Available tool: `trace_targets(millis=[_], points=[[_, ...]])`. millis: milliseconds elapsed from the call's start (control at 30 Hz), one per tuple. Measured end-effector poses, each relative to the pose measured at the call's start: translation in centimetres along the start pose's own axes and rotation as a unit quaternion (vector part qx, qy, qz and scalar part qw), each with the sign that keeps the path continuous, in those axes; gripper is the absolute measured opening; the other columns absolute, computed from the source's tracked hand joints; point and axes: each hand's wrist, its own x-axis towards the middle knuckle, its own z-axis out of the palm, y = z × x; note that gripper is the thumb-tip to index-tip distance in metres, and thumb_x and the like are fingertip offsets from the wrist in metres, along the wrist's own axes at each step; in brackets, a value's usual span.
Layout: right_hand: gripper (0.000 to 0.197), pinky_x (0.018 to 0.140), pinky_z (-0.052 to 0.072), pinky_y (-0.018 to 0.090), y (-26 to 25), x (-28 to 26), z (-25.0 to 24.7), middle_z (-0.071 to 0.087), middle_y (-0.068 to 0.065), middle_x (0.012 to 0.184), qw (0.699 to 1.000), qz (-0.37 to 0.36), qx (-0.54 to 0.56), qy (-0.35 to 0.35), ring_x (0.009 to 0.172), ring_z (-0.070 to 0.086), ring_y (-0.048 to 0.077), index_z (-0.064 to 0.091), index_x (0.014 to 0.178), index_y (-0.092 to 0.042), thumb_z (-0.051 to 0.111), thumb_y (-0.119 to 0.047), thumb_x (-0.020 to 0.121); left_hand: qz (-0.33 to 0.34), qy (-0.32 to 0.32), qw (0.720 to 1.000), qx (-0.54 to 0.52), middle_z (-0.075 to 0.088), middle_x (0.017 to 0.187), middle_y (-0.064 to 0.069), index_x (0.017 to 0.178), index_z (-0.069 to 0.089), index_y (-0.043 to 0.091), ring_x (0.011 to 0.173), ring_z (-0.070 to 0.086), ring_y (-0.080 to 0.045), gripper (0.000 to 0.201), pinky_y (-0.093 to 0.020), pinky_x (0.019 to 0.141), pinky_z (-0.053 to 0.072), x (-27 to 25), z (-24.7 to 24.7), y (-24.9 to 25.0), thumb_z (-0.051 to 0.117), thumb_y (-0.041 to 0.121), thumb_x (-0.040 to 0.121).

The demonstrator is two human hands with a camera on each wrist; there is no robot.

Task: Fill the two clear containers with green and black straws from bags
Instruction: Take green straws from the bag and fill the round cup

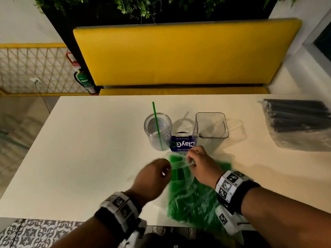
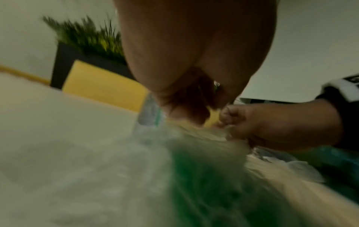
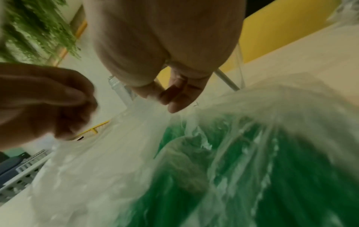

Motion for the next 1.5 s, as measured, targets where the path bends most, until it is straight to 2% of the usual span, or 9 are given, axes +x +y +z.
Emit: trace_targets(millis=[100,267,367,500,800,1067,1167,1333,1500], points=[[0.029,0.092,0.046,0.031,-0.9,0.1,-1.0,0.05,-0.006,0.138,0.993,0.013,-0.072,-0.09,0.115,0.057,0.022,0.062,0.078,-0.031,0.052,-0.007,0.089,-0.044,-0.162,0.984,0.055,0.071,0.094,-0.008,0.092,0.067,0.018,0.087,0.064,-0.029,0.017,-0.034,0.073,0.049,2.1,2.8,1.6,0.052,0.026,0.093],[0.053,0.109,0.039,0.039,-1.5,0.7,-1.3,0.047,0.001,0.149,0.985,0.056,-0.082,-0.138,0.131,0.048,0.025,0.05,0.14,-0.028,0.046,-0.008,0.09,-0.13,-0.109,0.983,0.065,0.072,0.092,0.001,0.092,0.068,0.026,0.081,0.063,-0.022,0.034,-0.03,0.071,0.05,5.3,6.4,0.8,0.051,0.054,0.081],[0.062,0.116,0.029,0.032,-1.8,0.4,-1.3,0.022,-0.007,0.161,0.992,0.027,-0.039,-0.12,0.143,0.031,0.015,0.033,0.15,-0.02,0.044,-0.003,0.091,-0.16,-0.12,0.978,0.053,0.07,0.097,0.001,0.095,0.061,0.029,0.086,0.065,-0.02,0.011,-0.031,0.073,0.05,6.1,6.8,1.9,0.058,0.036,0.086],[0.069,0.111,0.034,0.032,-1.3,0.1,-1.6,0.004,-0.013,0.163,0.989,0.039,-0.049,-0.133,0.143,0.032,0.016,0.023,0.153,-0.019,0.044,-0.001,0.09,-0.175,-0.14,0.97,0.089,0.067,0.111,-0.002,0.12,0.054,0.022,0.094,0.064,-0.02,0.028,-0.03,0.077,0.05,6.3,7.8,1.6,0.06,0.028,0.093],[0.082,0.083,0.048,0.033,-0.1,0.1,-1.5,-0.001,-0.012,0.163,0.979,0.068,-0.139,-0.13,0.112,0.062,0.023,0.016,0.154,-0.026,0.051,0.002,0.085,-0.236,-0.118,0.962,-0.074,0.067,0.081,0.003,0.087,0.055,0.026,0.066,0.065,-0.015,0.015,-0.025,0.054,0.048,5.1,5.7,1.7,0.063,0.014,0.081],[0.071,0.09,0.048,0.039,0.5,-0.2,-1.3,0.006,-0.001,0.164,0.966,0.108,-0.187,-0.141,0.117,0.058,0.03,0.017,0.152,-0.016,0.045,-0.003,0.089,-0.101,-0.157,0.949,-0.254,0.066,0.062,0.013,0.076,0.065,0.026,0.055,0.057,0.001,0.021,-0.02,0.061,0.047,1.7,0.3,4.0,0.072,0.007,0.082],[0.072,0.095,0.046,0.038,0.7,-0.4,-1.4,0.007,-0.005,0.164,0.969,0.106,-0.167,-0.146,0.121,0.055,0.028,0.011,0.154,-0.024,0.039,-0.005,0.091,-0.065,-0.083,0.925,-0.365,0.077,0.081,-0.003,0.083,0.076,0.017,0.074,0.069,-0.011,0.009,-0.024,0.074,0.054,1.4,-4.0,6.3,0.072,0.013,0.076],[0.069,0.095,0.049,0.037,0.9,-1.1,-1.5,0.016,-0.007,0.162,0.98,0.081,-0.132,-0.126,0.122,0.056,0.024,0.019,0.153,-0.025,0.04,-0.005,0.09,0.032,0.252,0.822,-0.51,0.07,0.075,-0.009,0.085,0.073,0.021,0.075,0.065,-0.029,0.014,-0.041,0.076,0.057,5.8,-13.9,8.0,0.068,0.009,0.082],[0.069,0.099,0.046,0.036,0.9,-1.1,-1.5,0.015,-0.008,0.162,0.983,0.079,-0.114,-0.122,0.129,0.05,0.022,0.019,0.153,-0.024,0.038,-0.005,0.09,0.013,0.357,0.789,-0.5,0.064,0.075,-0.011,0.085,0.061,0.01,0.072,0.062,-0.027,0.011,-0.039,0.074,0.054,11.1,-15.1,5.9,0.064,0.0,0.089]])
